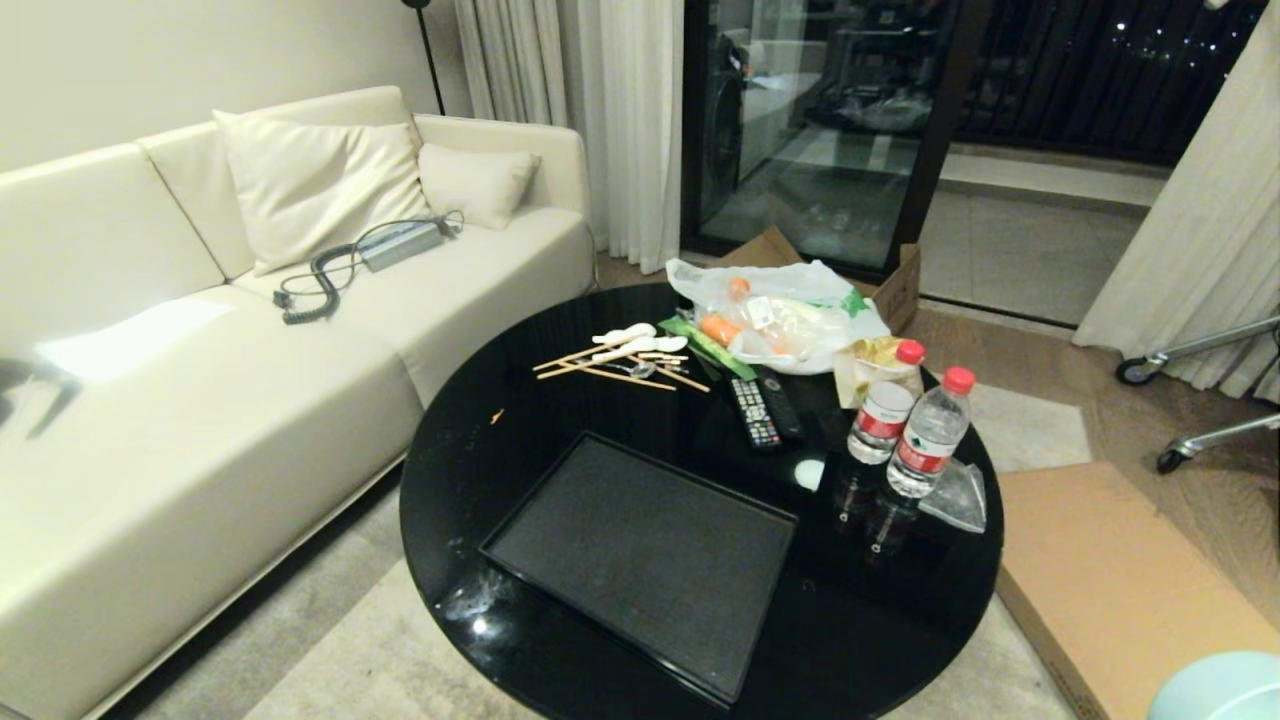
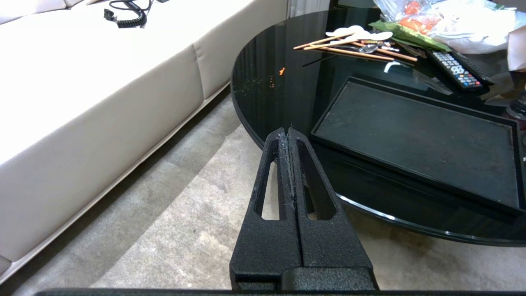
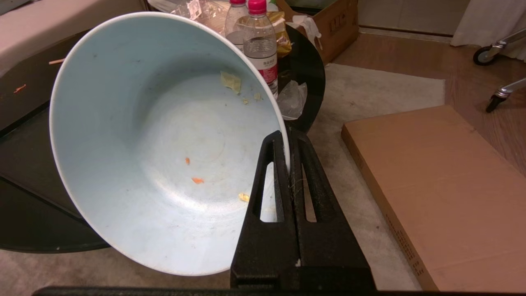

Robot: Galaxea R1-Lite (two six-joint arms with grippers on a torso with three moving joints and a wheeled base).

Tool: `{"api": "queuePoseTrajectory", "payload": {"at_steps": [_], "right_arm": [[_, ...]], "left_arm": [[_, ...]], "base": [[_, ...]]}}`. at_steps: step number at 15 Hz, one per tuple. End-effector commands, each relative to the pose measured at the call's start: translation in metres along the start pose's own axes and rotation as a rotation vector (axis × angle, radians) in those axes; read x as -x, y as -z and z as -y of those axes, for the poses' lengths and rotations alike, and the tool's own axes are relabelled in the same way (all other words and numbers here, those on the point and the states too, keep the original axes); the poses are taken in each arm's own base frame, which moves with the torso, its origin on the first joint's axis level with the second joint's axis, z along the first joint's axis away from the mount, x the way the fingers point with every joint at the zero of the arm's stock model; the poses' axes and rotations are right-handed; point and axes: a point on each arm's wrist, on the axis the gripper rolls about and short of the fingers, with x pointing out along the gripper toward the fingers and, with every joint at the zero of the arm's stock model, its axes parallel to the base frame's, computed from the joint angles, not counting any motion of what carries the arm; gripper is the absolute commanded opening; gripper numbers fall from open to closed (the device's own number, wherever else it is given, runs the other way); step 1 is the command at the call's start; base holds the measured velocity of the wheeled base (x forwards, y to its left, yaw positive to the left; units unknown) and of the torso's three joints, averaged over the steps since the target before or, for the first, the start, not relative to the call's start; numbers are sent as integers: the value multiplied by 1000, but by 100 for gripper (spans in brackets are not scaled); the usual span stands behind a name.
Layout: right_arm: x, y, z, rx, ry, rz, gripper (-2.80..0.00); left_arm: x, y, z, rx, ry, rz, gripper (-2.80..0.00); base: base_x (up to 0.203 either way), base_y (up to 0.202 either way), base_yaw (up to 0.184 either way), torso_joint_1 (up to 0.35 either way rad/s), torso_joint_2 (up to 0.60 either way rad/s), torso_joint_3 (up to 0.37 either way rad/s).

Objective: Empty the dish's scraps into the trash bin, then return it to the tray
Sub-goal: Put the bowl back to the table

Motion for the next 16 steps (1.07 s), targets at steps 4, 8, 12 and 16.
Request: {"api": "queuePoseTrajectory", "payload": {"at_steps": [4,8,12,16], "right_arm": [[0,-1,0,51,-18,-1,-280],[8,-24,-5,122,-176,66,-280],[-2,-69,-13,227,-416,11,-280],[-44,-104,-19,330,-522,-113,-280]], "left_arm": [[0,0,0,0,0,1,-280],[0,0,0,0,0,1,-280],[0,0,0,0,0,1,-280],[0,0,0,0,0,1,-280]], "base": [[0,0,0,0,0,0],[0,0,0,0,0,0],[0,0,0,0,0,0],[0,0,0,0,0,0]]}}
